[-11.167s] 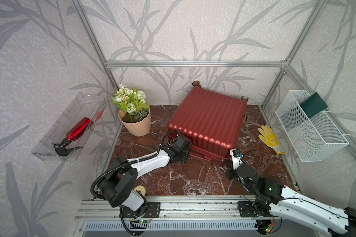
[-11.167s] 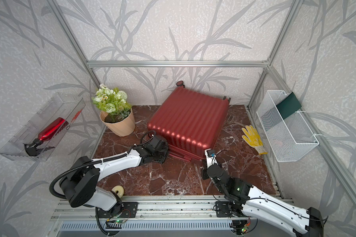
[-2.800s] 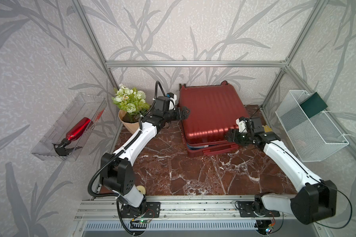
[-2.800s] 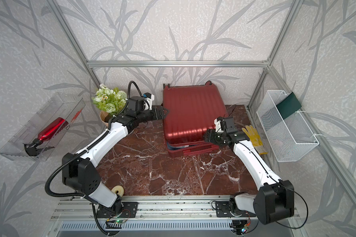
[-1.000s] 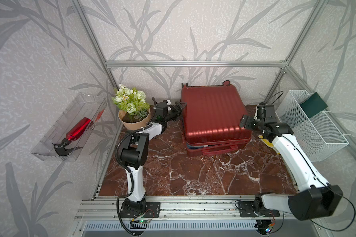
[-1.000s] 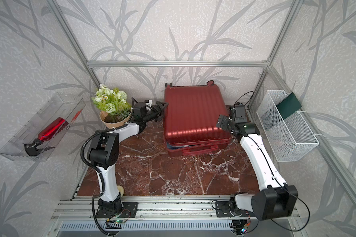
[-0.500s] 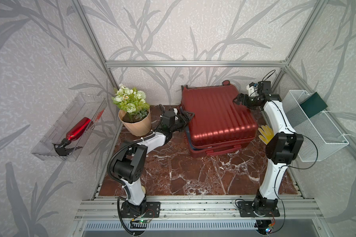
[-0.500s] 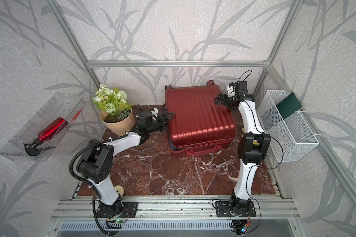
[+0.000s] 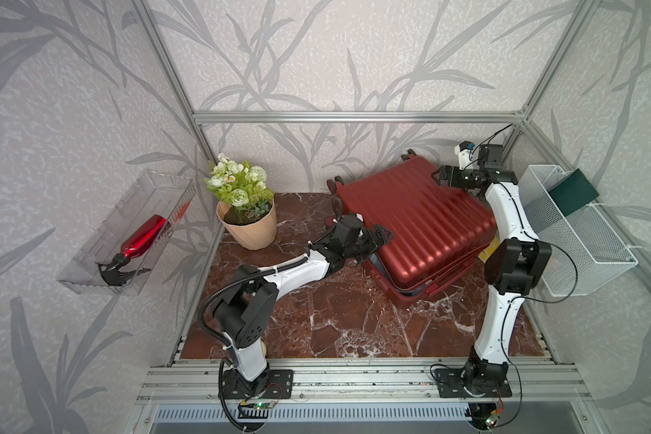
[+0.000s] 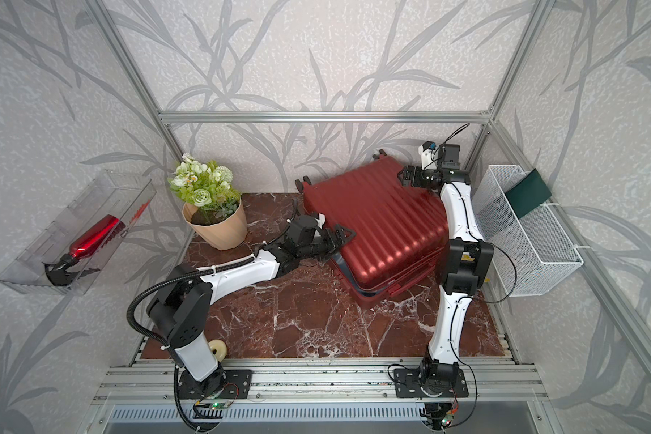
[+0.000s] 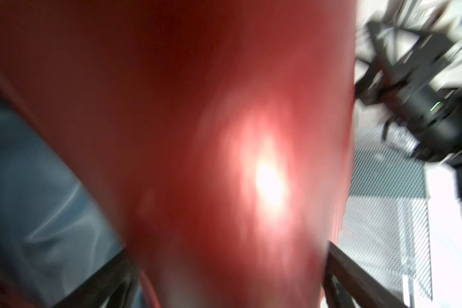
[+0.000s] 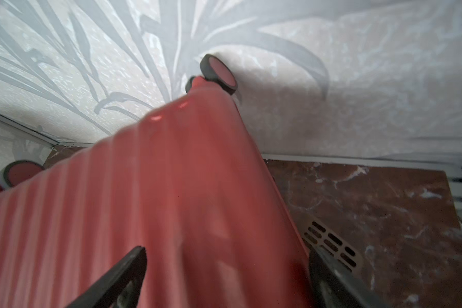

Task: Open the suitcase zippers
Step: Adjust the suitcase at the center of the board.

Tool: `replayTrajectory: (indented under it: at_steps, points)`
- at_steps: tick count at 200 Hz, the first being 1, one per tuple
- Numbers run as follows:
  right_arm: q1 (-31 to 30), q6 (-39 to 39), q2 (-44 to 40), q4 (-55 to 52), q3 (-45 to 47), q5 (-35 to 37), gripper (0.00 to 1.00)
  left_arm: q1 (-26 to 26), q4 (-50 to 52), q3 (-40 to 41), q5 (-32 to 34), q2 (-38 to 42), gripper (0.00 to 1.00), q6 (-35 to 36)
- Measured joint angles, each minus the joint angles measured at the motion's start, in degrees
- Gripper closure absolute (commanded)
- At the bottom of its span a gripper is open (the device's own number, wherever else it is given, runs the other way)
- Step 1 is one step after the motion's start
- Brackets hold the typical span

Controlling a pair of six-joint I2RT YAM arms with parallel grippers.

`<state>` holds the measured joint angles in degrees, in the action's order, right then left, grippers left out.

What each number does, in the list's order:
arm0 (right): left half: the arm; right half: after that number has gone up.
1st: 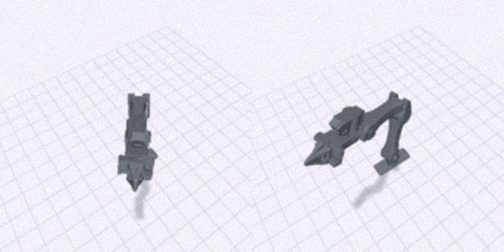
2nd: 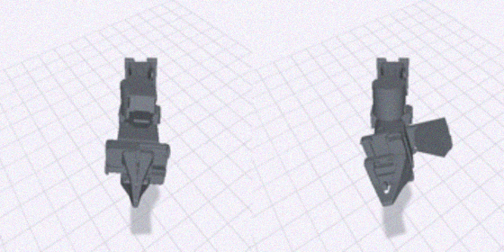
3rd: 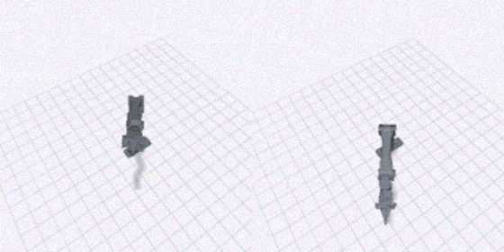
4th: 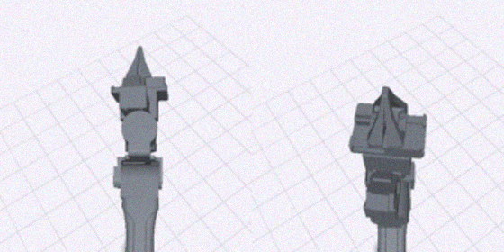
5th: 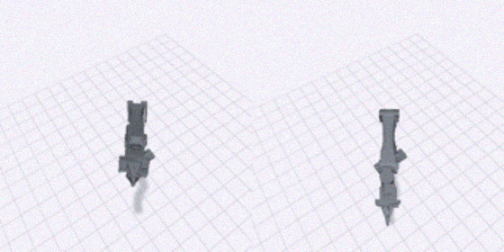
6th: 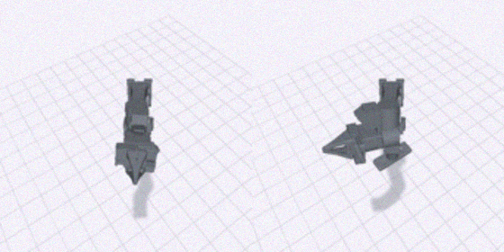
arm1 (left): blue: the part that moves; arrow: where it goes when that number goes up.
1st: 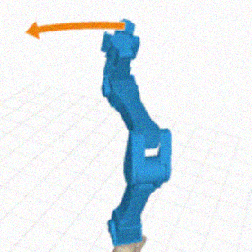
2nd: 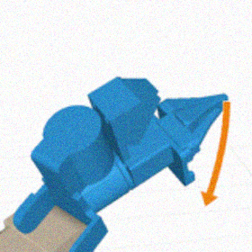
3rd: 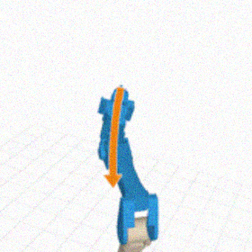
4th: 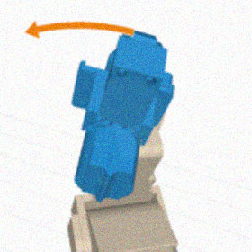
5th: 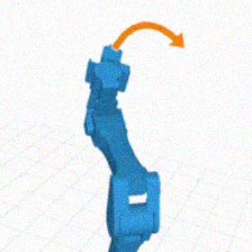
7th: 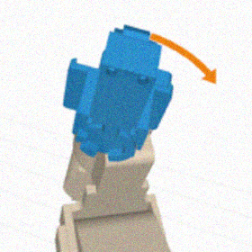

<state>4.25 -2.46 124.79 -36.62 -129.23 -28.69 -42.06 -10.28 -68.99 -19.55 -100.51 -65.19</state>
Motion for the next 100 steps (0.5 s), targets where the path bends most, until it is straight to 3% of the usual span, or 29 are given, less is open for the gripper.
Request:
replayTrajectory:
  at_steps: [23, 48, 73, 100]
  points:
    - [-9.2, -0.9, -2.4, -6.7, 0.2, -5.6, 0.09, -4.2, 1.3, -1.9, -5.9, 1.8, 0.01, 8.2]
    - [-17.5, -1.1, -6.9, -10.3, 4.1, -2.8, 0.07, -6.8, 6.2, -3.2, -5.0, 12.4, 0.01, 19.5]
    - [-14.4, -2.6, -9.8, -11.5, 2.7, 7.0, 0.07, -5.4, 8.8, -5.6, 1.1, 24.6, 0.01, 27.8]
    - [-9.9, -5.3, -8.0, -10.8, -3.4, 22.7, 0.05, -4.3, 11.1, -4.3, 10.6, 33.2, 0.01, 33.4]
